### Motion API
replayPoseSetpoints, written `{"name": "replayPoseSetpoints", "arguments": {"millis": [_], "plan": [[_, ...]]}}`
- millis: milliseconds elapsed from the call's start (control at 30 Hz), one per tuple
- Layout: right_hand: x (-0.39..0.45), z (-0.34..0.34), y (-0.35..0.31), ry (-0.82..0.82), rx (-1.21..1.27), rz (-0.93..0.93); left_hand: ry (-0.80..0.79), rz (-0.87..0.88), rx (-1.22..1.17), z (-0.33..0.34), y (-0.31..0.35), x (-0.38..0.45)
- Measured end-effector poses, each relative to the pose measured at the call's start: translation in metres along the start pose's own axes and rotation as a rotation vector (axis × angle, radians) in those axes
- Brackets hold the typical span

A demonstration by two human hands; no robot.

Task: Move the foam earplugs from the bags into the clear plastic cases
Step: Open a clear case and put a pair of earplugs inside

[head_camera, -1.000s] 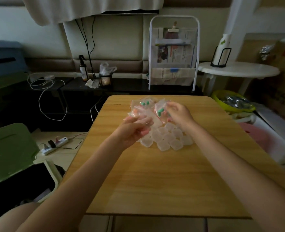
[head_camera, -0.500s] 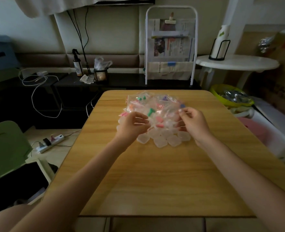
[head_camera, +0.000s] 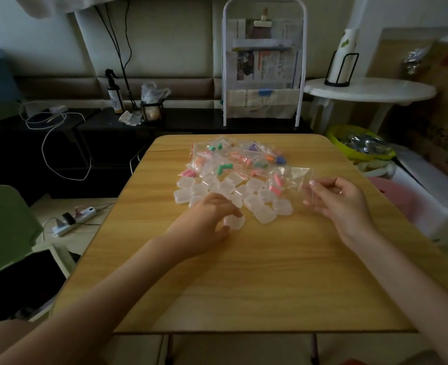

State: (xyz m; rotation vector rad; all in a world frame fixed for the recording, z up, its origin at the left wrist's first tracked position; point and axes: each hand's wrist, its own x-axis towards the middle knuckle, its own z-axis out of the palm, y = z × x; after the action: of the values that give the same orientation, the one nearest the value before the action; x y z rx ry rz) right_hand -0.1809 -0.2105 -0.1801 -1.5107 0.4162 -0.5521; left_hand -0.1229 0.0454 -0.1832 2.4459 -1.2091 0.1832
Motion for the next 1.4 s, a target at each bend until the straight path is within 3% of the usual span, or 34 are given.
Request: {"name": "replayPoseSetpoints", "arguments": {"millis": [100,167,267,367,467,533,667,733,867,1100,1200,1400], "plan": [[-0.012,-0.001,0.003,-0.037,-0.089,-0.073,0.023,-0.013,0.043,-0.001,0.001,-0.007],[-0.022,0.006,0.004,-0.04,-0.1,-0.105,0.173,-0.014,-0.007,-0.001,0.01,-0.009],[-0.041,0.027,-0.001,-0.187,-0.109,-0.132,0.345,-0.059,-0.33,-0.003,0.04,-0.012],[-0.061,0.045,-0.006,-0.386,-0.083,-0.151,0.288,-0.215,-0.755,0.0,0.07,-0.009],[-0.069,0.048,-0.011,-0.404,-0.075,-0.136,0.318,-0.349,-1.08,0.004,0.073,-0.002],[-0.07,0.045,-0.011,-0.431,-0.054,-0.061,0.286,-0.352,-1.168,0.005,0.067,0.002],[-0.071,0.041,0.0,-0.487,0.205,0.199,0.21,-0.271,-1.113,0.017,0.065,0.005],[-0.071,0.038,0.004,-0.468,0.298,0.232,0.203,-0.273,-1.087,0.024,0.064,0.007],[-0.073,0.039,0.005,-0.371,0.034,-0.032,0.209,-0.269,-0.871,0.032,0.066,0.008],[-0.089,0.057,0.017,-0.222,-0.424,-0.559,0.393,-0.162,-0.47,0.039,0.074,-0.001],[-0.091,0.058,0.019,-0.196,-0.551,-0.614,0.438,-0.182,-0.365,0.043,0.075,-0.003],[-0.094,0.057,0.018,-0.18,-0.698,-0.554,0.402,-0.262,-0.352,0.041,0.081,-0.004]]}}
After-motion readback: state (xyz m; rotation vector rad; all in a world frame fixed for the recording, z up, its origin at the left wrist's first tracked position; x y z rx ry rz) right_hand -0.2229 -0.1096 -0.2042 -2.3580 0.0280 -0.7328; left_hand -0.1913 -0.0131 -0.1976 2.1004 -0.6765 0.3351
